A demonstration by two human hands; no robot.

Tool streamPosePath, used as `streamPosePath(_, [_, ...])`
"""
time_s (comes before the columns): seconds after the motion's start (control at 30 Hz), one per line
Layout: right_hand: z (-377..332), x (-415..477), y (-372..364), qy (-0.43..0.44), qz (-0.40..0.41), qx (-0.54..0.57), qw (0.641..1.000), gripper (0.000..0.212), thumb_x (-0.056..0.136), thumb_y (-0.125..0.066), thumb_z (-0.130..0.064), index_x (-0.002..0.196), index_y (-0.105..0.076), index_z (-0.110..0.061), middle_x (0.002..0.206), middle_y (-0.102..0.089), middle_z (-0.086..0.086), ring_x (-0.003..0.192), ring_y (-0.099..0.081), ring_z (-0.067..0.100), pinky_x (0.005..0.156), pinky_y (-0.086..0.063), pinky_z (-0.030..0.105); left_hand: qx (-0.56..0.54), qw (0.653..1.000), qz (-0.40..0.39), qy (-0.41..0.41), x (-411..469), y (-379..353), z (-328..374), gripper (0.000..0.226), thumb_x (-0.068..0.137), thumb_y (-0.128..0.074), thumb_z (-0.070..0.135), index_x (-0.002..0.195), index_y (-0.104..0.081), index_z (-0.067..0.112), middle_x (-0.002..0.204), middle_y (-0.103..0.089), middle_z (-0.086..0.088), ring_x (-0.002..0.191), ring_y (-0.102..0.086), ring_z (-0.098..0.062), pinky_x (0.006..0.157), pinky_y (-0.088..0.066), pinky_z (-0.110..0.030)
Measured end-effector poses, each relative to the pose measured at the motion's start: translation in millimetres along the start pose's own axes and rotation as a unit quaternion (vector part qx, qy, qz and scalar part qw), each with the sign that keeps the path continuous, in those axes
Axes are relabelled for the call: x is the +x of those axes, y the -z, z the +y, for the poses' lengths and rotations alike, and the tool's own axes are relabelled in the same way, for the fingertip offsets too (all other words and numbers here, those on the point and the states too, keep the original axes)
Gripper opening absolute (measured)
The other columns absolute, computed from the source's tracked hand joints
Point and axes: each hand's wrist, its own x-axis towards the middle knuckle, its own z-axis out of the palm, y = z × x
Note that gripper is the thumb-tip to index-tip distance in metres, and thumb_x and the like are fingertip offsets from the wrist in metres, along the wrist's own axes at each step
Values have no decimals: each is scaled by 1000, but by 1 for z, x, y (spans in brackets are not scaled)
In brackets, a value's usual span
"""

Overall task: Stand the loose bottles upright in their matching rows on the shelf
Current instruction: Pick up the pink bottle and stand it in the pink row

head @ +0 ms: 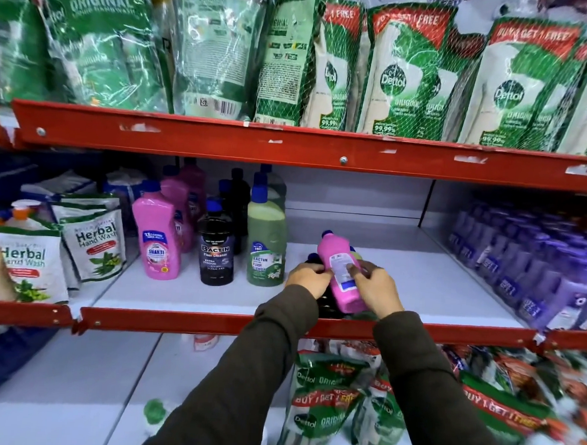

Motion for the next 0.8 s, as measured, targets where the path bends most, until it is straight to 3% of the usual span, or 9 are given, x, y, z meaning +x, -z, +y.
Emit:
streamPosePath(0.1, [-10,-12,2,19,24,111,993,43,95,-62,-29,136,-57,-14,114,-68,10,100,-69,30,86,-57,38,-132,991,19,-2,-3,-1,-7,39,91,-65,33,128,-66,21,133,-67,-4,116,-65,-25,104,-49,-31])
streamPosePath(0.2, [-16,-22,-3,35,36,196,979,45,90,-69,-22,132,-58,-11,118,-70,15,99,-71,30,89,-58,42,-263,964,26,-15,-14,6,-9,40,92,-66,25,131,-63,20,109,-71,-2,90,-68,-18,72,-61,-30])
streamPosePath(0.27, [-19,-31,-10,40,29,253,966,48,88,-72,-17,132,-56,-8,120,-70,19,102,-71,30,88,-60,42,-326,944,24,-38,-25,19,-11,40,93,-65,16,133,-60,18,97,-68,3,88,-68,-18,61,-60,-24])
streamPosePath(0.37, [-33,-51,-27,73,11,297,952,57,85,-74,-13,137,-51,-9,116,-70,10,103,-71,23,84,-61,33,-347,934,32,-75,-40,47,-26,39,92,-64,9,130,-59,17,110,-69,-6,112,-67,-31,80,-62,-39])
streamPosePath(0.43, [-45,-63,-43,90,-4,301,949,63,84,-76,-12,140,-49,-10,113,-71,7,102,-71,19,87,-60,35,-337,935,58,-94,-48,67,-41,36,91,-65,7,124,-61,20,116,-70,-10,114,-67,-30,94,-58,-52])
streamPosePath(0.5, [-57,-72,-60,112,-23,293,949,68,82,-78,-14,143,-48,-10,120,-71,7,108,-70,18,92,-59,36,-323,935,89,-113,-56,89,-56,36,90,-67,5,119,-62,25,114,-71,-7,112,-68,-27,98,-54,-56])
streamPosePath(0.6, [-80,-82,-88,155,-56,279,946,68,80,-80,-15,141,-52,-12,125,-70,3,112,-69,10,93,-58,29,-312,932,127,-135,-67,126,-81,39,88,-69,5,118,-61,28,113,-71,-4,112,-68,-23,100,-54,-52])
streamPosePath(0.7, [-104,-93,-122,172,-75,287,939,58,80,-79,-7,134,-58,-10,119,-70,-2,104,-69,-5,89,-56,17,-300,930,156,-143,-76,162,-105,41,87,-70,5,120,-62,28,122,-71,-10,114,-68,-24,100,-55,-48])
streamPosePath(0.8, [-128,-100,-163,183,-87,293,934,50,81,-77,-3,127,-61,-14,119,-70,2,106,-70,3,97,-56,27,-276,933,175,-151,-77,197,-128,42,88,-67,2,126,-60,19,118,-70,-5,106,-69,-8,96,-55,-32])
